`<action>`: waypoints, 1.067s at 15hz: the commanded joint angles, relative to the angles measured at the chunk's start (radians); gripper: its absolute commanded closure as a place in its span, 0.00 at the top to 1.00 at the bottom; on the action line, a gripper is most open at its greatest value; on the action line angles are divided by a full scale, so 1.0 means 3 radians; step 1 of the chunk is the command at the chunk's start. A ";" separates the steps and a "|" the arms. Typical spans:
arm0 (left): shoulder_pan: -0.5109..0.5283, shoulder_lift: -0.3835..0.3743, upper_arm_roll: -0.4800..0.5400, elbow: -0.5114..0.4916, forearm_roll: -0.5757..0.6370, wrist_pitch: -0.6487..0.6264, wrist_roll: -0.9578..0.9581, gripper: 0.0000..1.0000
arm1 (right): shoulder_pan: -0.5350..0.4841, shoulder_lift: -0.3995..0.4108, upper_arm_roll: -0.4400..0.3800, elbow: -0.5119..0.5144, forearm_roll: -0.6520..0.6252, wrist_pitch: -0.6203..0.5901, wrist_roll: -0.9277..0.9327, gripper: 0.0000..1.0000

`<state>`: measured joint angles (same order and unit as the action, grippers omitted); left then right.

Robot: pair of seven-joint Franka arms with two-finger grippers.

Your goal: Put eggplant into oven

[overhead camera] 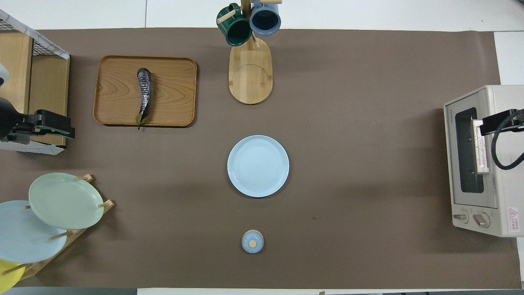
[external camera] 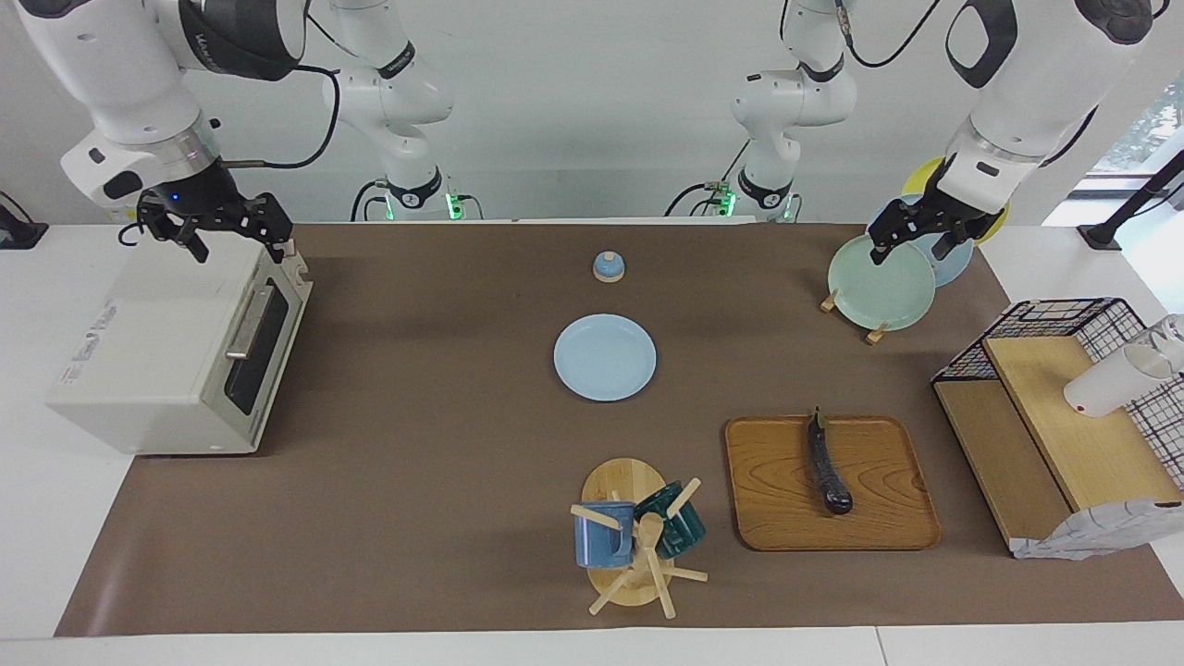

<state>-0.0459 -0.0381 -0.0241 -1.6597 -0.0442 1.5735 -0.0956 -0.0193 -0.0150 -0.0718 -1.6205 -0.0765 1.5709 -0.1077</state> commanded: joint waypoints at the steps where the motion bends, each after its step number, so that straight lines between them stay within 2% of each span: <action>1: 0.0030 -0.0067 -0.0017 -0.0056 0.0025 0.0042 0.0012 1.00 | -0.0007 0.0009 -0.0001 0.0022 0.0091 0.0041 0.0037 1.00; 7: 0.0025 -0.0083 -0.0017 -0.0067 0.0025 0.0047 -0.0024 1.00 | 0.0008 -0.0006 0.0020 -0.0013 0.0081 0.0051 -0.0090 1.00; 8: 0.0015 -0.0083 -0.0017 -0.0072 0.0025 0.0057 -0.0019 1.00 | 0.0008 -0.0006 0.0020 -0.0028 0.0086 0.0132 -0.0106 0.57; 9: 0.0010 -0.0088 -0.0017 -0.0092 0.0025 0.0098 -0.0014 1.00 | 0.0003 -0.0006 0.0020 -0.0039 0.0086 0.0133 -0.0137 0.07; 10: 0.0010 -0.0103 -0.0017 -0.0133 0.0025 0.0164 -0.0014 1.00 | -0.0032 -0.0027 0.0014 -0.0115 0.0086 0.0158 -0.0228 0.00; 13: 0.0005 -0.0083 -0.0022 -0.0184 0.0025 0.0456 -0.0034 1.00 | -0.0043 -0.0211 -0.0006 -0.0626 0.0153 0.0688 -0.0367 0.00; 16: -0.0001 0.0167 -0.0022 -0.0098 -0.0097 0.0604 -0.0034 1.00 | -0.0124 -0.0099 -0.0016 -0.0719 0.0031 0.0731 0.0004 0.00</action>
<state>-0.0460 -0.0303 -0.0270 -1.6846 -0.0500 1.6988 -0.0959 -0.0281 -0.0321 -0.0794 -1.7811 -0.0612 1.7566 -0.1663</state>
